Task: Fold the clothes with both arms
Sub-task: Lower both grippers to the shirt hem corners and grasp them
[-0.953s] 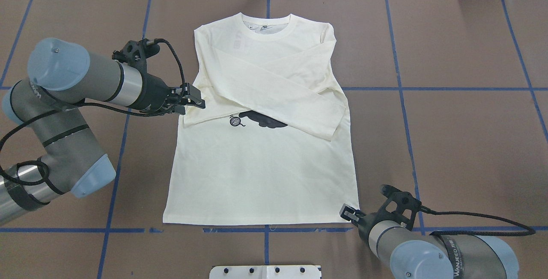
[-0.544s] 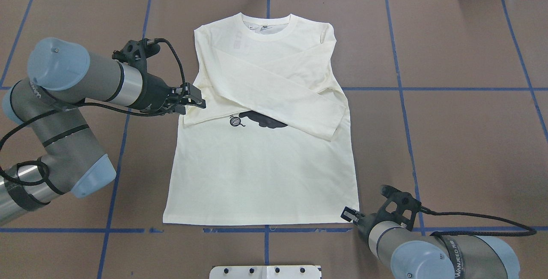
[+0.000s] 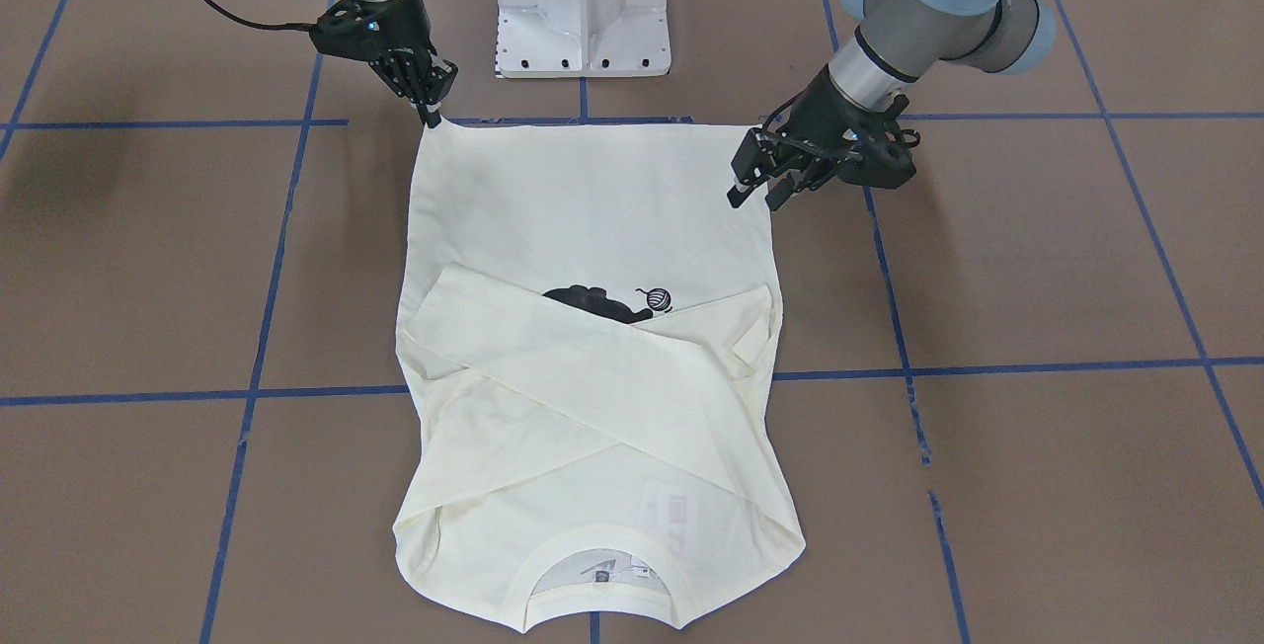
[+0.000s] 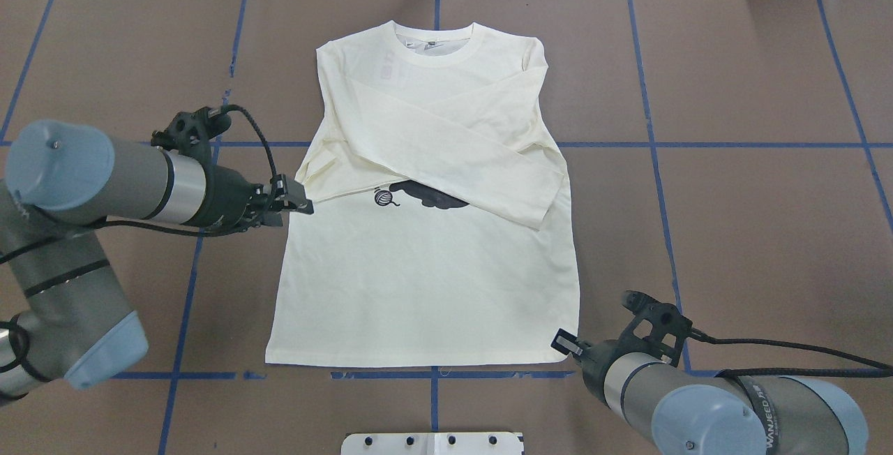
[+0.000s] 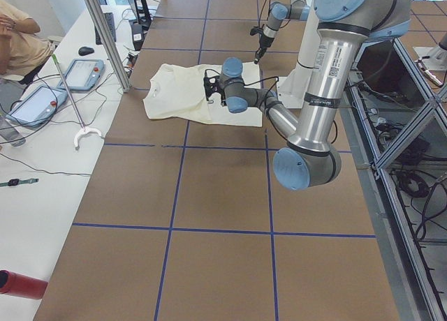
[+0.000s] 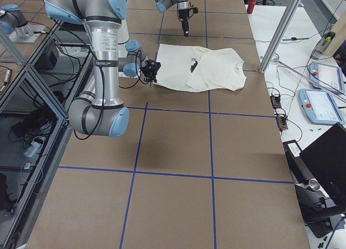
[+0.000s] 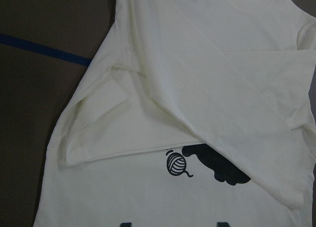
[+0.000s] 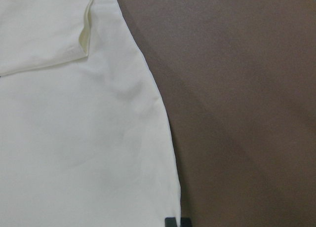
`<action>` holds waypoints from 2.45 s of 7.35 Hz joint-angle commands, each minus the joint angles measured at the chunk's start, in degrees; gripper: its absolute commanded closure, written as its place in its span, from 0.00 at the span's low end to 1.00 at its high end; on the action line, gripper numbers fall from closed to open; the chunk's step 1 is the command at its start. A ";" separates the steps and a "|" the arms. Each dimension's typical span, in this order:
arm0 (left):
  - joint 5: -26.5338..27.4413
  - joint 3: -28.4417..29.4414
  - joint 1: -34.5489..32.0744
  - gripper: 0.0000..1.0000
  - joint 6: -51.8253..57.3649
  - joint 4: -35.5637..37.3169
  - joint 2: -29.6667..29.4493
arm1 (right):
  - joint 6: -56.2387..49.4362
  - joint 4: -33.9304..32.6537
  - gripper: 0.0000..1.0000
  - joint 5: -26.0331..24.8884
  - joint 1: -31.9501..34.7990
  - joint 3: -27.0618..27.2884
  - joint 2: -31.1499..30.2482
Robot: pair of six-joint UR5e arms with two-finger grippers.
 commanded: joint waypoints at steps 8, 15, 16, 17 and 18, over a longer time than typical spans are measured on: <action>17.03 -5.25 21.02 0.43 -14.35 9.54 8.71 | -0.51 -0.11 1.00 0.83 1.50 0.33 -0.26; 16.77 -9.29 22.16 1.00 -16.81 16.13 8.10 | -0.42 -0.11 1.00 0.74 1.41 0.50 -0.18; 16.68 -9.47 22.25 1.00 -16.81 16.13 8.10 | -0.42 -0.02 1.00 0.66 1.33 0.59 -0.18; 17.03 -9.30 22.33 1.00 -16.81 16.13 8.27 | -0.42 -0.02 1.00 0.65 1.32 0.59 -0.18; 17.21 -8.86 22.94 0.55 -16.81 16.13 8.53 | -0.42 -0.02 1.00 0.74 1.41 0.50 -0.26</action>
